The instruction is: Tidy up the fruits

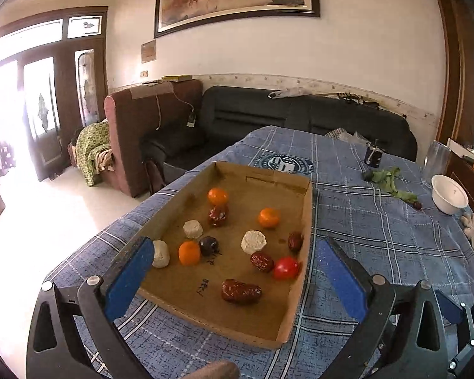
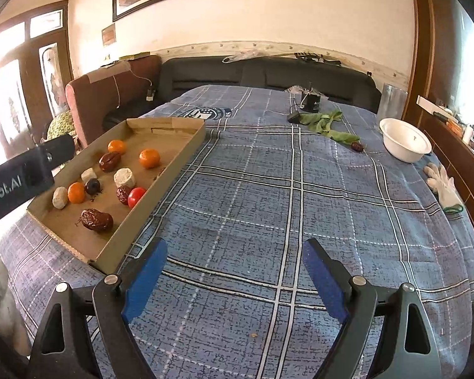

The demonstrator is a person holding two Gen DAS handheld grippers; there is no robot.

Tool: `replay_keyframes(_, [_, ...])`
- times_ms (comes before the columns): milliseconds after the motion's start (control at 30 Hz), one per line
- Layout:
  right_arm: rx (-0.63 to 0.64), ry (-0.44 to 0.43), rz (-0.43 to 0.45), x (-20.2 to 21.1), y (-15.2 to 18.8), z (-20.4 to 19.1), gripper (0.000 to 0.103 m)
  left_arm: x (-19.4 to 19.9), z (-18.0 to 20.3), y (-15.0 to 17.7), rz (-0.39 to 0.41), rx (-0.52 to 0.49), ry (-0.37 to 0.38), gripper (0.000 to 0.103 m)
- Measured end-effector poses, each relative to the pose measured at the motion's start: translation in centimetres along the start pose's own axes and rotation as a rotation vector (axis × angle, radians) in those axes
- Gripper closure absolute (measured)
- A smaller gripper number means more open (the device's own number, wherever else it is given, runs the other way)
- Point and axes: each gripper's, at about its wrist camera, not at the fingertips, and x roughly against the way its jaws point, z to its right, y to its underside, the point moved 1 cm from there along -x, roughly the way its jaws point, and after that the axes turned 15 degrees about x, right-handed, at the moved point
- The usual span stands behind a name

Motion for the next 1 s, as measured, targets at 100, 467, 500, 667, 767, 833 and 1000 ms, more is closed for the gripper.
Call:
replay_keyframes(100, [0.011, 0.003, -0.005, -0.2, -0.2, -0.3, 0.012, 0.0, -0.2, 0.0, -0.008, 0.005, 0.016, 0.000])
replay_keyframes(467, [0.052, 0.004, -0.024, -0.9, -1.4, -1.3, 0.010, -1.1, -2.0, -0.4, -0.050, 0.048, 0.021, 0.000])
replay_keyframes(500, [0.057, 0.005, -0.023, -1.0, -1.5, -1.4, 0.010, -1.2, -2.1, -0.5, -0.048, 0.051, 0.021, 0.000])
replay_keyframes(667, [0.085, -0.002, -0.028, -1.4, -2.4, -2.1, 0.009, -1.4, -2.6, -0.6, -0.044, 0.064, 0.022, 0.000])
replay_keyframes(767, [0.095, -0.006, -0.032, -1.6, -2.7, -2.5, 0.009, -1.7, -2.9, -0.7, -0.058, 0.069, 0.025, 0.000])
replay_keyframes(833, [0.103, -0.008, -0.034, -1.8, -2.9, -2.8, 0.009, -2.1, -3.1, -0.7, -0.071, 0.078, 0.028, 0.000])
replay_keyframes(1000, [0.119, -0.012, -0.039, -2.1, -3.3, -3.2, 0.009, -2.5, -3.6, -0.8, -0.081, 0.093, 0.026, 0.000])
